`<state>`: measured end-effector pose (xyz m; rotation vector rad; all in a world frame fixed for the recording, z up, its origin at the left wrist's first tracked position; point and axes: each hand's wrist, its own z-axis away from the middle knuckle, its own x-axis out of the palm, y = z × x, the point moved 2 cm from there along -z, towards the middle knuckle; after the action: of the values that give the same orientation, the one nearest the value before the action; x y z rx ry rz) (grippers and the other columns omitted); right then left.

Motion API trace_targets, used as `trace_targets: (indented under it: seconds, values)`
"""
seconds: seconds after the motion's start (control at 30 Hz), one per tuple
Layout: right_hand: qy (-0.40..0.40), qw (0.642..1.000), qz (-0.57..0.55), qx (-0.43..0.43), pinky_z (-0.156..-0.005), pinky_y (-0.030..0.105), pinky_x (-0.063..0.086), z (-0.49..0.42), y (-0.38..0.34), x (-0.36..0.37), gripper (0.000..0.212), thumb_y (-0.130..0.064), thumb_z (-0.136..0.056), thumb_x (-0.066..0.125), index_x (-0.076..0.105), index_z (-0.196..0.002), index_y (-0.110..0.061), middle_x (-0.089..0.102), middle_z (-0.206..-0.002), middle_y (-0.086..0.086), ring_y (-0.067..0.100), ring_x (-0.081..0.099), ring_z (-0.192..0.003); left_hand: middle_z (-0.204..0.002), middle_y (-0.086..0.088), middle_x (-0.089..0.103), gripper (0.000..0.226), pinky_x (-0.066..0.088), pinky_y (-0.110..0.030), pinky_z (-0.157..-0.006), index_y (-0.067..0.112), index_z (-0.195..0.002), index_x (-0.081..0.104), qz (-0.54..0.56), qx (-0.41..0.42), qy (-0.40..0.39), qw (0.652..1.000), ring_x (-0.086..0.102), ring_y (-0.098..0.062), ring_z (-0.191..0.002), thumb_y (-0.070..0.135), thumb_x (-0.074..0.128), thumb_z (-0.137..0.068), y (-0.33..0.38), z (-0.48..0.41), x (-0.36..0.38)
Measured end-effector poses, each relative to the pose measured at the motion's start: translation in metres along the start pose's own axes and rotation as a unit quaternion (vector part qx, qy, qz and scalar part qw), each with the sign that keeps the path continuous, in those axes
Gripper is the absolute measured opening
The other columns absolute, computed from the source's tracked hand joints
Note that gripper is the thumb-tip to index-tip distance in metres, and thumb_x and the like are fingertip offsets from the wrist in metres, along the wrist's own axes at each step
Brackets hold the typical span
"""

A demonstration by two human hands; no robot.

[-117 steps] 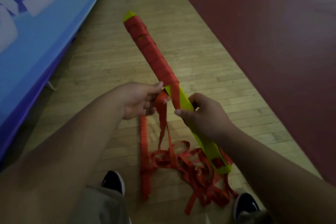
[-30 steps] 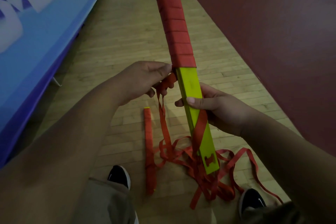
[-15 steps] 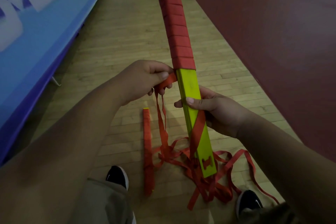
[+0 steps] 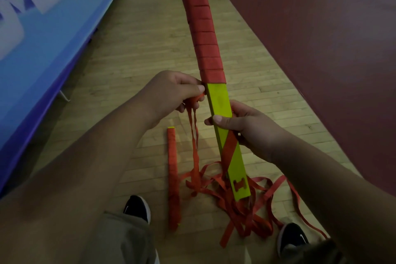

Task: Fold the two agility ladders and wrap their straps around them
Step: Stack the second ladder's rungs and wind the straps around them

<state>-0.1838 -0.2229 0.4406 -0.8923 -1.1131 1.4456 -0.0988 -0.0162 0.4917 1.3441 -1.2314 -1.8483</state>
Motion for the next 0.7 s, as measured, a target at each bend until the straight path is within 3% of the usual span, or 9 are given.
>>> trace_targets:
  seconds: [0.13, 0.3, 0.43, 0.53, 0.7]
  values:
    - [-0.004, 1.0, -0.008, -0.002, -0.106, 0.046, 0.056, -0.001, 0.0, 0.002, 0.033, -0.025, -0.104, 0.074, 0.072, -0.137, -0.031, 0.083, -0.122, -0.001, 0.015, 0.079, -0.114, -0.093, -0.005, 0.083, 0.014, 0.052, -0.029, -0.065, 0.01, -0.108, 0.081, 0.058, -0.032, 0.027, 0.997, 0.075, -0.012, -0.077, 0.019, 0.076, -0.099, -0.001, -0.001, 0.001]
    - [0.029, 0.999, 0.012, -0.011, -0.083, 0.034, 0.058, -0.003, 0.002, 0.001, 0.03, -0.026, -0.101, 0.079, 0.074, -0.13, -0.031, 0.084, -0.115, -0.002, 0.014, 0.081, -0.105, -0.094, -0.01, 0.083, 0.013, 0.052, -0.031, -0.067, 0.012, -0.104, 0.083, 0.048, -0.04, 0.033, 0.998, 0.073, -0.013, -0.076, 0.021, 0.08, -0.095, -0.003, -0.003, 0.005]
    - [0.092, 0.99, 0.106, -0.034, -0.077, 0.039, 0.059, -0.004, 0.008, -0.001, 0.022, -0.037, -0.094, 0.087, 0.077, -0.113, -0.039, 0.078, -0.089, -0.011, 0.008, 0.076, -0.082, -0.088, -0.013, 0.081, 0.011, 0.052, -0.034, -0.067, 0.016, -0.097, 0.085, -0.004, -0.029, 0.033, 0.999, 0.072, -0.017, -0.076, 0.026, 0.082, -0.093, -0.003, -0.002, 0.012]
    - [0.126, 0.973, 0.186, -0.055, -0.081, 0.044, 0.064, -0.005, 0.011, -0.002, 0.021, -0.043, -0.092, 0.087, 0.073, -0.107, -0.04, 0.075, -0.087, -0.007, 0.014, 0.074, -0.081, -0.077, -0.004, 0.08, 0.019, 0.051, -0.033, -0.067, 0.02, -0.092, 0.084, -0.044, -0.039, 0.043, 0.997, 0.072, -0.01, -0.07, 0.039, 0.084, -0.091, -0.004, -0.003, 0.018]
    - [0.179, 0.934, 0.293, -0.101, -0.072, 0.041, 0.062, -0.003, 0.015, 0.0, 0.025, -0.046, -0.092, 0.086, 0.069, -0.107, -0.038, 0.071, -0.084, -0.01, 0.01, 0.068, -0.075, -0.071, 0.005, 0.078, 0.038, 0.052, -0.03, -0.068, 0.03, -0.088, 0.081, -0.086, -0.052, 0.076, 0.992, 0.072, -0.007, -0.066, 0.067, 0.081, -0.085, -0.002, 0.003, 0.032]
